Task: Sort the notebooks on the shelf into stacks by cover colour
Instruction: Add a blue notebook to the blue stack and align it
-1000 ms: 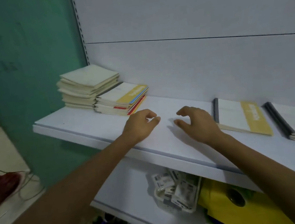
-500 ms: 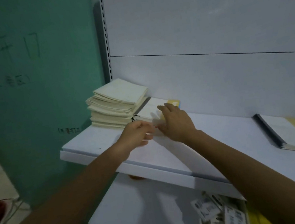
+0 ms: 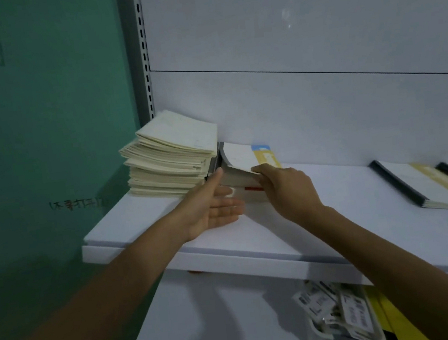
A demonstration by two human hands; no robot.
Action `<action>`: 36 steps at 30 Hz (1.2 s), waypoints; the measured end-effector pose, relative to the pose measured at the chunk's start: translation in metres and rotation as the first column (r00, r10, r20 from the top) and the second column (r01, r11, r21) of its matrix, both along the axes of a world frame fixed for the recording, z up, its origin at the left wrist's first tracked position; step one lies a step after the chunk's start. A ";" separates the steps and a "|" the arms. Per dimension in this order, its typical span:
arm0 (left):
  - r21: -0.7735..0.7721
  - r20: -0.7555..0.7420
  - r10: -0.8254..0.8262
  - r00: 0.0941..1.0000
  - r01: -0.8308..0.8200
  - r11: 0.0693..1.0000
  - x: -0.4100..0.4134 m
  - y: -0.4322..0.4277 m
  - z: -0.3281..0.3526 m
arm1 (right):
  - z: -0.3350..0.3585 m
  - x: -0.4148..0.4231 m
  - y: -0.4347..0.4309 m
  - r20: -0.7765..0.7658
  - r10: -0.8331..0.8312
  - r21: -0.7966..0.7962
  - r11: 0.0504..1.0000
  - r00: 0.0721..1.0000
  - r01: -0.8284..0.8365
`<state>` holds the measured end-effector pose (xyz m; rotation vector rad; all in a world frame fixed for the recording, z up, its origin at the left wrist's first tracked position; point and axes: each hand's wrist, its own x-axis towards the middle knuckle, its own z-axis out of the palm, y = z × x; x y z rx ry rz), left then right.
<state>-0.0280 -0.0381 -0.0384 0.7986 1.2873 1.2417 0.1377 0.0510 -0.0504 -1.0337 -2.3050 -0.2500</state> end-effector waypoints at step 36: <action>0.215 -0.073 0.012 0.997 0.004 0.977 0.004 -0.026 -0.004 | 0.016 0.045 0.031 -0.585 -0.547 -0.786 0.564 0.598 -0.253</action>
